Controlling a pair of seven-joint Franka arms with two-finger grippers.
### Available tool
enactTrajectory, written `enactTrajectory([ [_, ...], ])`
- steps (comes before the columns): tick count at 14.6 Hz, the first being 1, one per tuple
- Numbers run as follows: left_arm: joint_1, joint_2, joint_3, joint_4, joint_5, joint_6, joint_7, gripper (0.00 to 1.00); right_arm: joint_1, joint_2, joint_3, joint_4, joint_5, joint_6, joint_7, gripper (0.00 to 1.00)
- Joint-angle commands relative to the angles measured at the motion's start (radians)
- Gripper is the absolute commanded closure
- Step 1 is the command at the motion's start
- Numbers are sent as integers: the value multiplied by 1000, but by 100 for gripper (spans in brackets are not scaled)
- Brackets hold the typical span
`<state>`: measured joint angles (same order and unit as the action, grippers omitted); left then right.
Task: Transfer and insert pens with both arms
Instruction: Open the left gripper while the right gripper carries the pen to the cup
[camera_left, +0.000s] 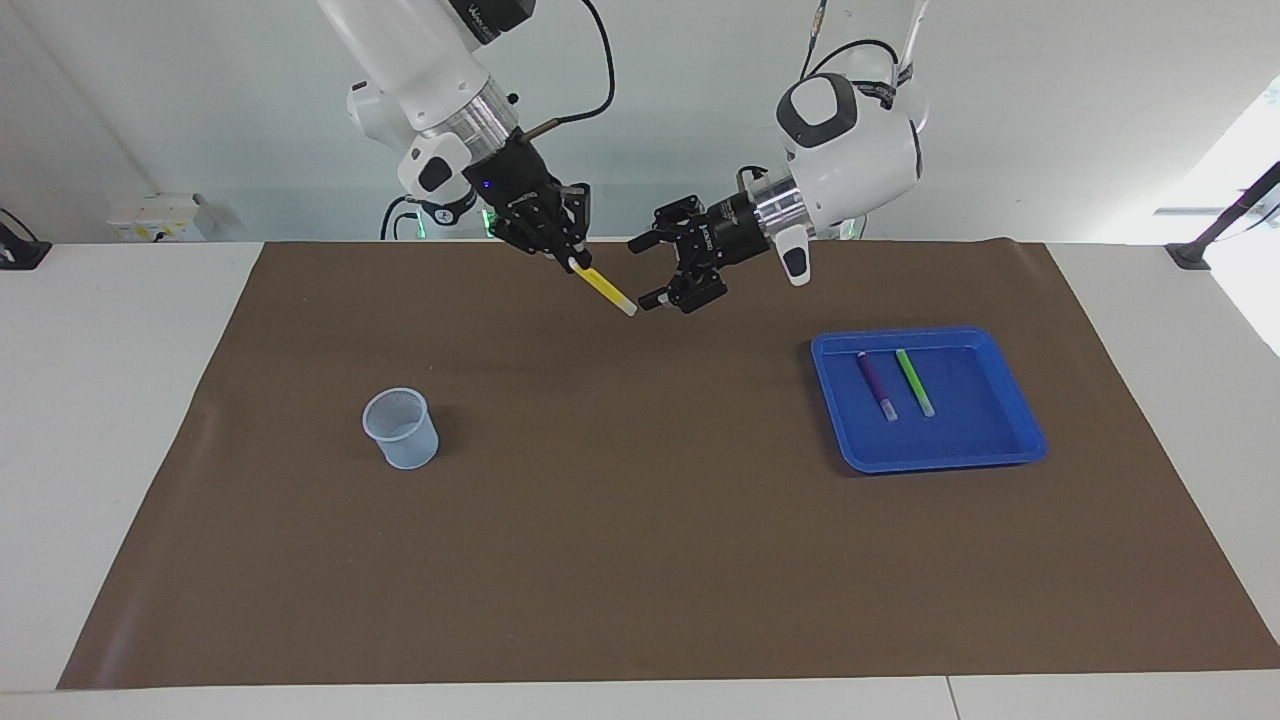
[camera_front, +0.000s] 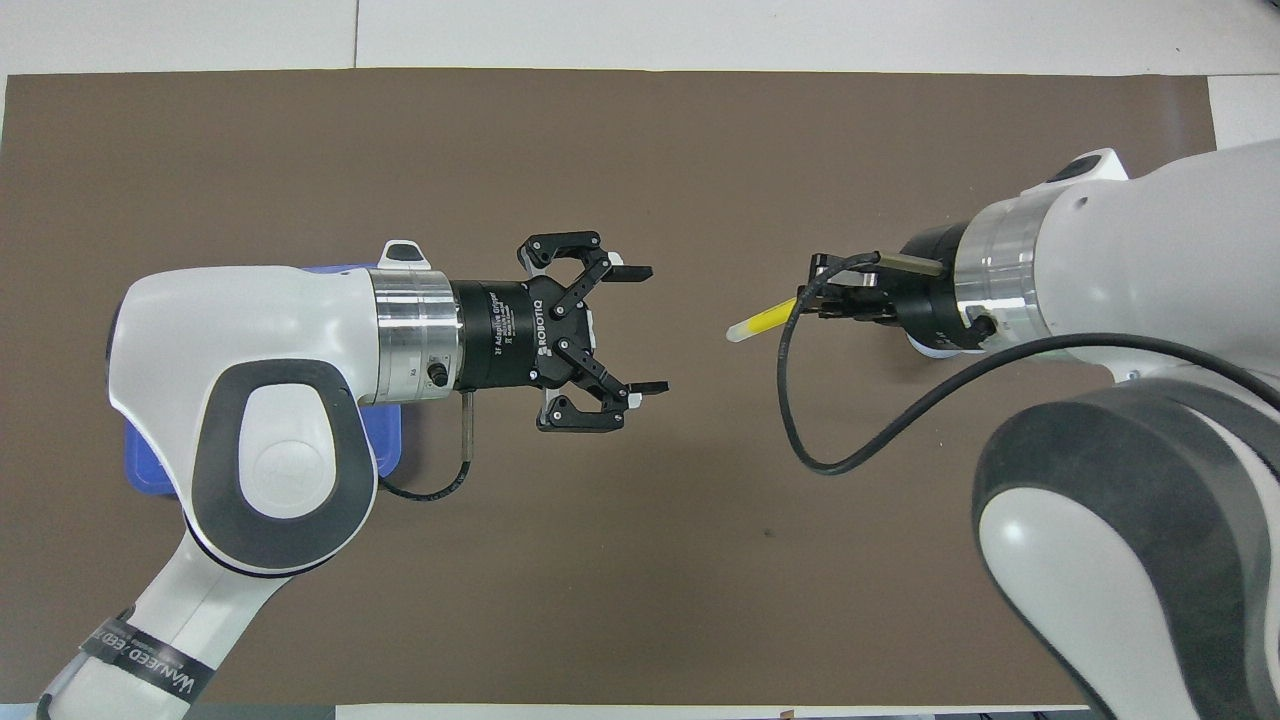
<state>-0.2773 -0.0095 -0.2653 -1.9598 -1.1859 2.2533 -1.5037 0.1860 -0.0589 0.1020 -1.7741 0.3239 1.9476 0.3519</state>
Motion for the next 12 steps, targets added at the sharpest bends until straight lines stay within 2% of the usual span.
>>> enactTrajectory([
  [1, 35, -21, 8, -8, 151, -46, 0, 0, -97, -64, 7, -102, -63, 13, -173, 100],
  [5, 113, -17, 9, 73, 527, -216, 5, 0, -229, -108, 7, -214, -144, 59, -428, 100],
  [7, 173, -10, 9, 94, 613, -291, 34, 0, -276, -113, 7, -252, -161, 105, -505, 100],
  [9, 216, -10, 11, 102, 646, -355, 159, 0, -301, -108, 7, -294, -161, 163, -563, 100],
  [12, 237, -12, 11, 101, 793, -389, 267, 0, -316, -84, 8, -338, -163, 229, -597, 100],
])
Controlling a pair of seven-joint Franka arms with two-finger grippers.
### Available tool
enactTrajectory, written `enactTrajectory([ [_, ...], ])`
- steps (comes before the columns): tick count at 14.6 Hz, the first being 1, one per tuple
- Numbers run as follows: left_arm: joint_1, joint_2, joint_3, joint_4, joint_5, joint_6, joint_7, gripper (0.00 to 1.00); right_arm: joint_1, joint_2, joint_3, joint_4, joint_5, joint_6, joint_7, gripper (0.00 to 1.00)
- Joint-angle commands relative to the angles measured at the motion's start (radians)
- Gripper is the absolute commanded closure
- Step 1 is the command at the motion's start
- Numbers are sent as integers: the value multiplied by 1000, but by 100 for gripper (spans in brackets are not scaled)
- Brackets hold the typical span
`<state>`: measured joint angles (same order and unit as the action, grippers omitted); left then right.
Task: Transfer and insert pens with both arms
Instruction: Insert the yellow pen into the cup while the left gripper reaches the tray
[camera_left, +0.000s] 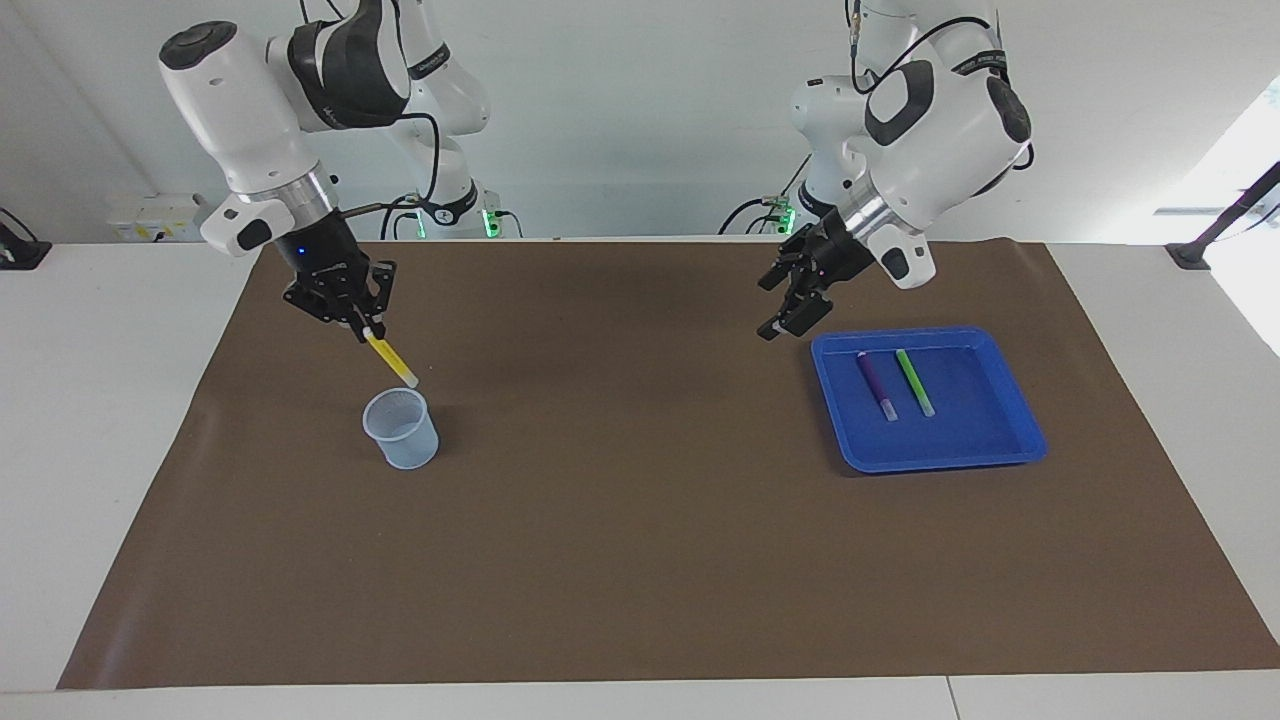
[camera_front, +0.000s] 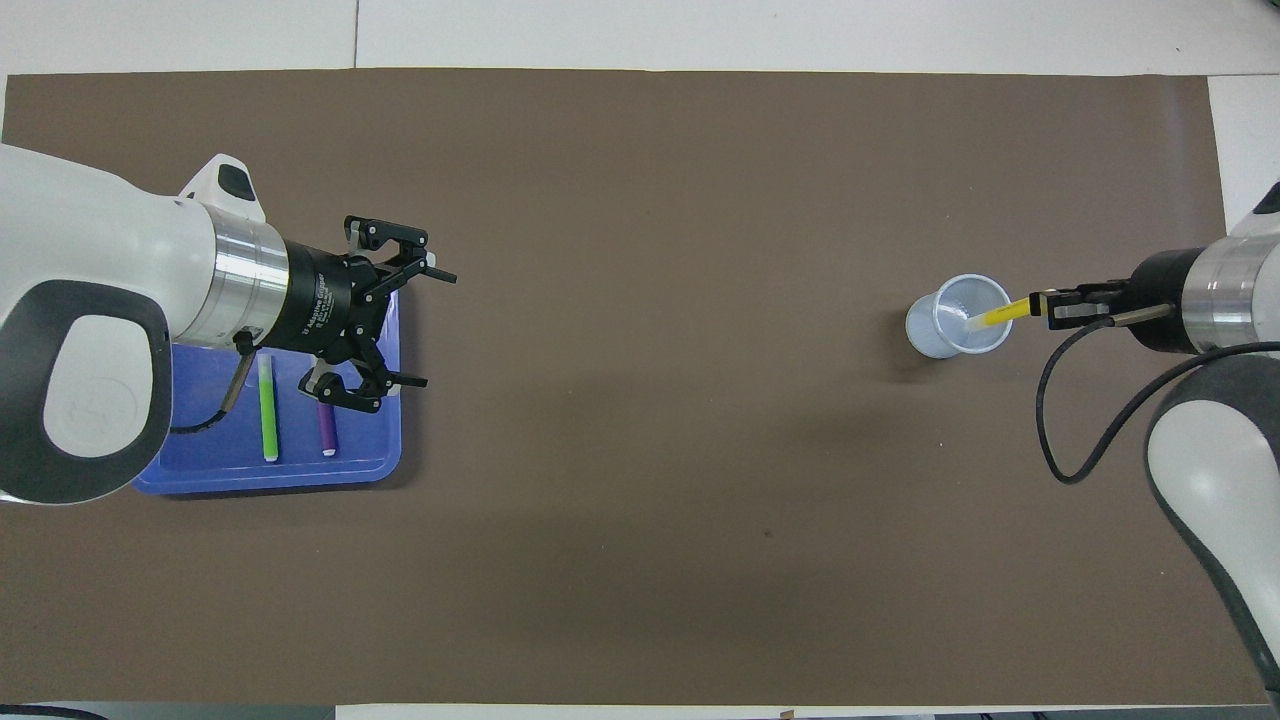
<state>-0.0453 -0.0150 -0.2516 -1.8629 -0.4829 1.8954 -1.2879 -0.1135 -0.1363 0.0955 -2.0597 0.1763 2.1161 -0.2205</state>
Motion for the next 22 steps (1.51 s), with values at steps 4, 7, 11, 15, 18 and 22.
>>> enactTrajectory([
  [4, 100, -7, -3, -1, 159, -32, 278, 0, -17, 43, 17, -73, -75, 111, -28, 100],
  [7, 192, -11, -3, -10, 243, -65, 604, 0, -17, 64, 17, -89, -101, 125, -28, 100],
  [11, 277, 12, -3, -31, 397, -53, 946, 0, -18, 78, 17, -144, -120, 214, -29, 100],
  [15, 312, 35, -3, -119, 474, 60, 1216, 0, -17, 96, 18, -149, -138, 223, -29, 100],
  [18, 299, 59, -5, -208, 544, 168, 1226, 0, -11, 93, 18, -161, -140, 222, -29, 100],
  [22, 308, 102, -5, -246, 552, 215, 1305, 2, -8, 92, 18, -169, -141, 220, -29, 79],
])
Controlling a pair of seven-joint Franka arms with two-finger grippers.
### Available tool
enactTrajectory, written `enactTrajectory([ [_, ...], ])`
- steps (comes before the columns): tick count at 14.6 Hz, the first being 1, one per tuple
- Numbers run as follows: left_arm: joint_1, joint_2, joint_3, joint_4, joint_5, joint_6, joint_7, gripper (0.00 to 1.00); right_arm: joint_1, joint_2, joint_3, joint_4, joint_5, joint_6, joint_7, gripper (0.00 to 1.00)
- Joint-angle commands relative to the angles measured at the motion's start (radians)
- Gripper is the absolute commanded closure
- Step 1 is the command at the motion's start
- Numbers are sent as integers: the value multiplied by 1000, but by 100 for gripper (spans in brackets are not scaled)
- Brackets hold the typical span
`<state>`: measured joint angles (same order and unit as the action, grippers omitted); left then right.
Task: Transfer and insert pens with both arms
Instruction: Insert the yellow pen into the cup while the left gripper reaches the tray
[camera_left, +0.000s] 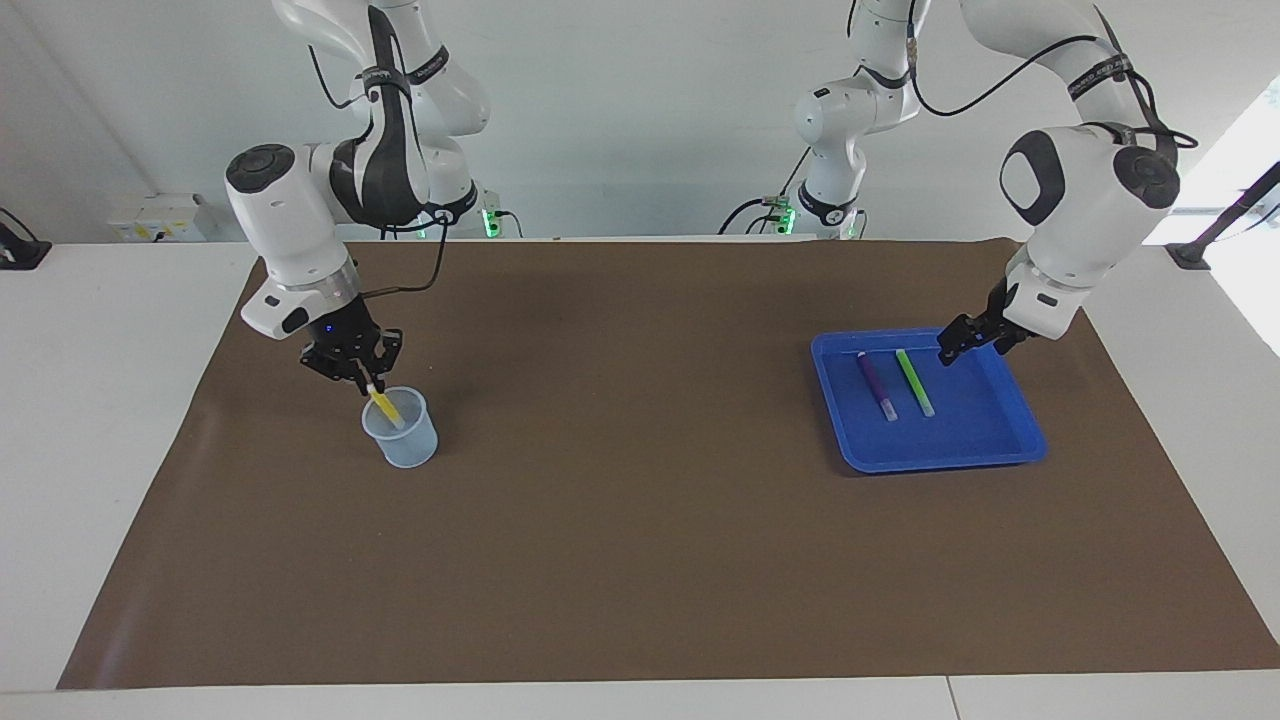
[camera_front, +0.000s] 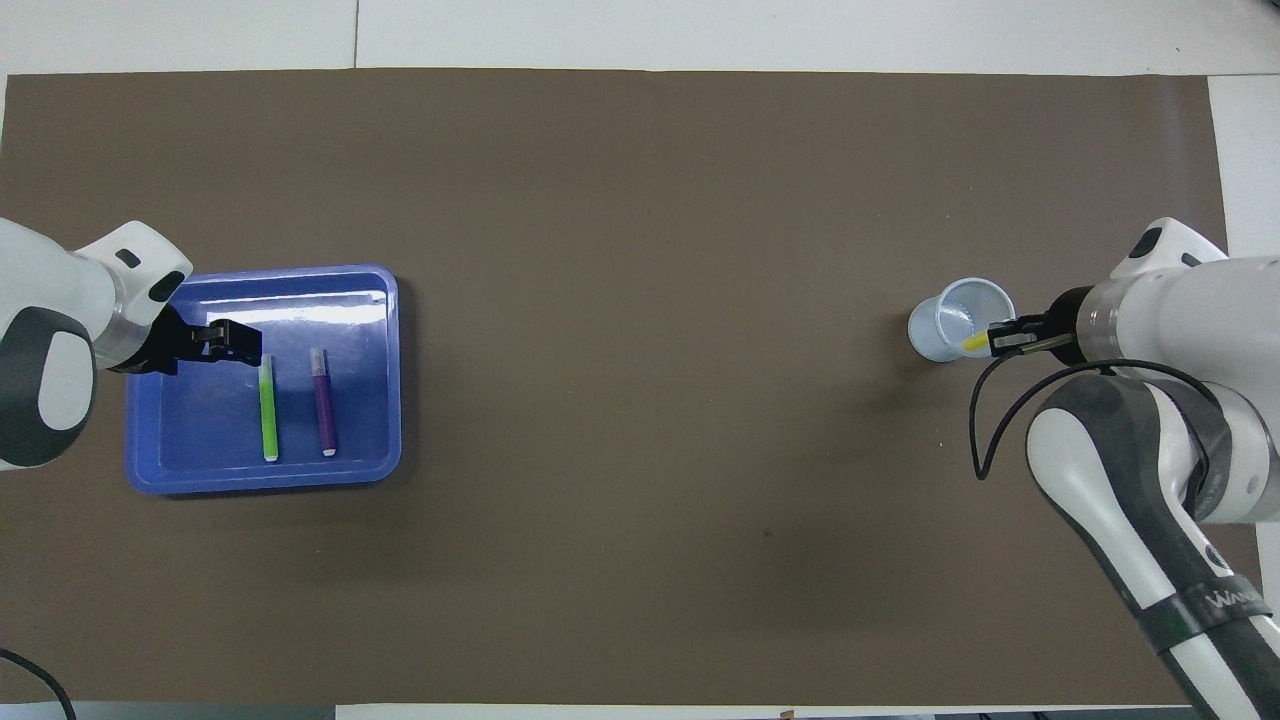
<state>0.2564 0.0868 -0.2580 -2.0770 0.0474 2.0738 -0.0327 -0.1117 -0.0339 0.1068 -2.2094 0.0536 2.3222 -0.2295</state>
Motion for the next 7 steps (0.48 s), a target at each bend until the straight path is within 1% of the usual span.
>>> enactTrajectory([
  [1, 7, 13, 2, -49, 22, 61, 56, 3, -8, -11, 7, -18, -18, 14, -19, 63],
  [3, 9, 28, 2, -84, 22, 110, 57, 5, -8, -8, 7, -10, -18, 14, -19, 44],
  [4, 9, 34, 2, -90, 22, 124, 57, 5, -8, -4, 8, 0, -18, 9, -16, 30],
  [5, 9, 44, 2, -92, 22, 129, 57, 8, -6, 3, 8, 22, -18, 0, -11, 10],
  [6, 9, 56, 2, -92, 22, 132, 59, 8, -6, 6, 8, 34, -18, -3, -10, 0],
  [7, 10, 62, 2, -92, 22, 137, 63, 9, -6, 6, 8, 48, -18, -9, -10, 0],
])
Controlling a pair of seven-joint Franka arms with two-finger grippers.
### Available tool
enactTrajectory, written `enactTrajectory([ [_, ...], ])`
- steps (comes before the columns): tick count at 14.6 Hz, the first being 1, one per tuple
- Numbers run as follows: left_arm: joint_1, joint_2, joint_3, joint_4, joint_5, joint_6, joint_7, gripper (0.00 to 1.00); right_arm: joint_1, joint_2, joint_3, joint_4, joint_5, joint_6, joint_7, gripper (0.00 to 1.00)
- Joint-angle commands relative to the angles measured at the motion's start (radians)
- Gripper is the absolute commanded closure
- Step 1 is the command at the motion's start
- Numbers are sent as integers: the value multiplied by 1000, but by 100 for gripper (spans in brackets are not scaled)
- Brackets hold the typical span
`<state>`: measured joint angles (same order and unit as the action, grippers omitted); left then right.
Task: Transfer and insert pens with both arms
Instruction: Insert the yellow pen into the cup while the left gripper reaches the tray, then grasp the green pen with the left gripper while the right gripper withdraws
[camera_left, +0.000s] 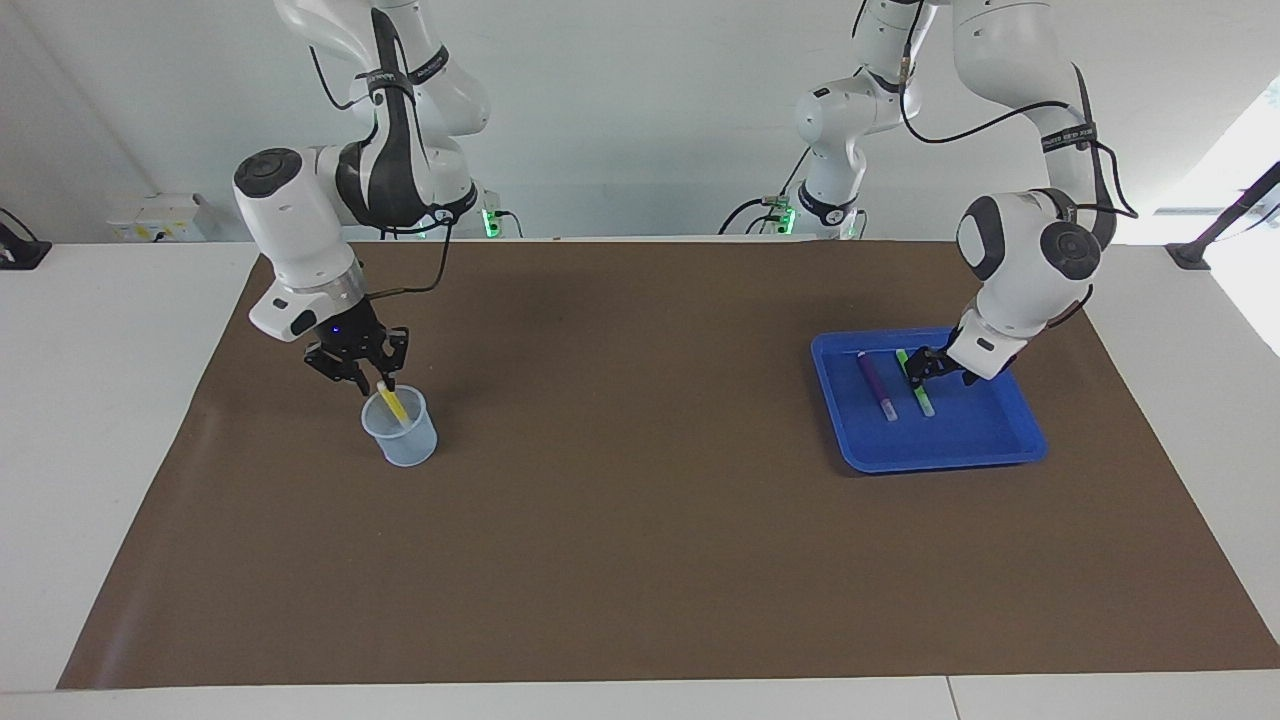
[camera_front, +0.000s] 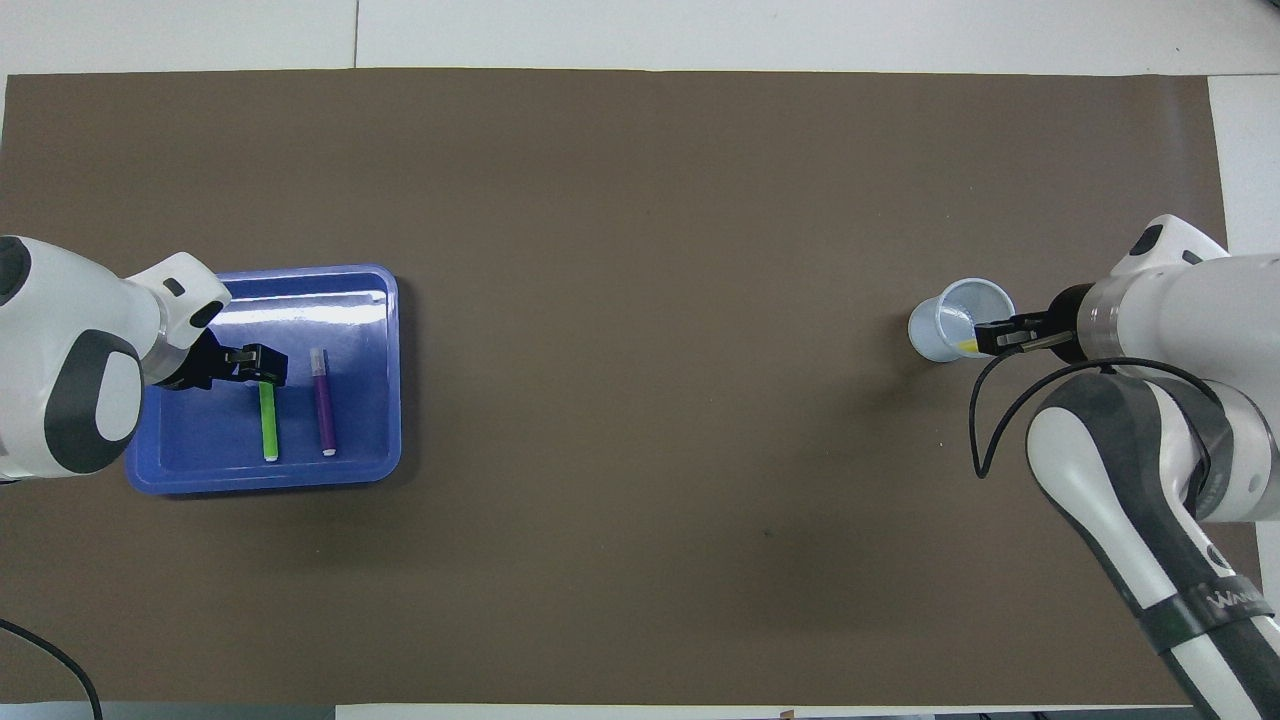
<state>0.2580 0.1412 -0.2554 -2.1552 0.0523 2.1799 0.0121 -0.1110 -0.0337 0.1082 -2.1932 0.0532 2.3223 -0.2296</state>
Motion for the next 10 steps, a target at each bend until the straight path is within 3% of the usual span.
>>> enactTrajectory([
  [1, 15, 17, -1, -15, 17, 32, 19, 9, -6, 6, 7, 50, -16, -32, -8, 0],
  [7, 21, 29, -1, -32, 17, 41, 22, 14, -9, 9, 5, 220, -16, -211, 96, 0],
  [10, 21, 32, -1, -37, 17, 47, 14, 27, -7, 40, 5, 360, -19, -363, 168, 0],
])
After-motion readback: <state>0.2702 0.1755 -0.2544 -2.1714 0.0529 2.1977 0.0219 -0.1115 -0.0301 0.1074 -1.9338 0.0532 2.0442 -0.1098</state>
